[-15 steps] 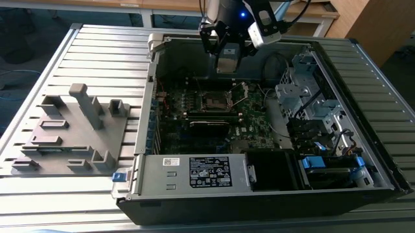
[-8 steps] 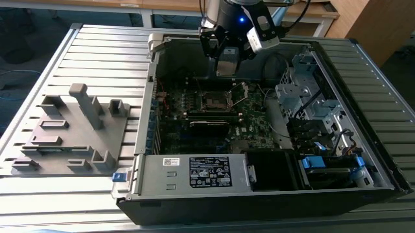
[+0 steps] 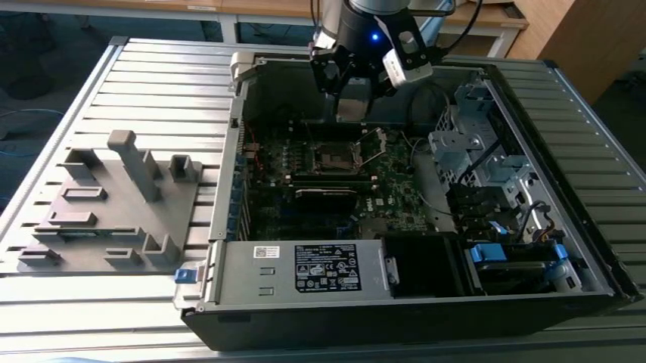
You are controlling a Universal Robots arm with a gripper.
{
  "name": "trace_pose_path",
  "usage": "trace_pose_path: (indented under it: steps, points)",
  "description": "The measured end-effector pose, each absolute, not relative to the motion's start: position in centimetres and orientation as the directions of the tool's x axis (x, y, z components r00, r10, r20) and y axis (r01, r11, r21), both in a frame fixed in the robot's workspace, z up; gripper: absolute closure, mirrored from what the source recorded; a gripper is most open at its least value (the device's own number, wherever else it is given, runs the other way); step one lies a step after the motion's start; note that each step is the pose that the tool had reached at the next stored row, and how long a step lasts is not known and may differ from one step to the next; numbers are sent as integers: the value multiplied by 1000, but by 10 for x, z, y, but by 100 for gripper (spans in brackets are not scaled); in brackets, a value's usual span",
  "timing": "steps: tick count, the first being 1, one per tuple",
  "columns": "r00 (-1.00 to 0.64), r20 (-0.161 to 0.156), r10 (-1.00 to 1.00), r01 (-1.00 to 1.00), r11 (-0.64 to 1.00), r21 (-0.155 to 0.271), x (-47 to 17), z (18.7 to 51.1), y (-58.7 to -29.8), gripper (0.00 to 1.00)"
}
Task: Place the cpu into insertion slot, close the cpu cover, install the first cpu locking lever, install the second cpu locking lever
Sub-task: 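Place the cpu into insertion slot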
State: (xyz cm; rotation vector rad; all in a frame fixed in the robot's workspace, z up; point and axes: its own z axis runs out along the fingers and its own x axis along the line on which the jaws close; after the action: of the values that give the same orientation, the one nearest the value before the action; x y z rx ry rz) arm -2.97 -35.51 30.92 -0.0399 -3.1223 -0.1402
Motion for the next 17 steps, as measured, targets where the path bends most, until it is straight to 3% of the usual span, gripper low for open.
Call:
trace_pose_path:
  steps: [17]
  points:
    - [-1000,17,25,26,996,89,-30,301,-355,46]
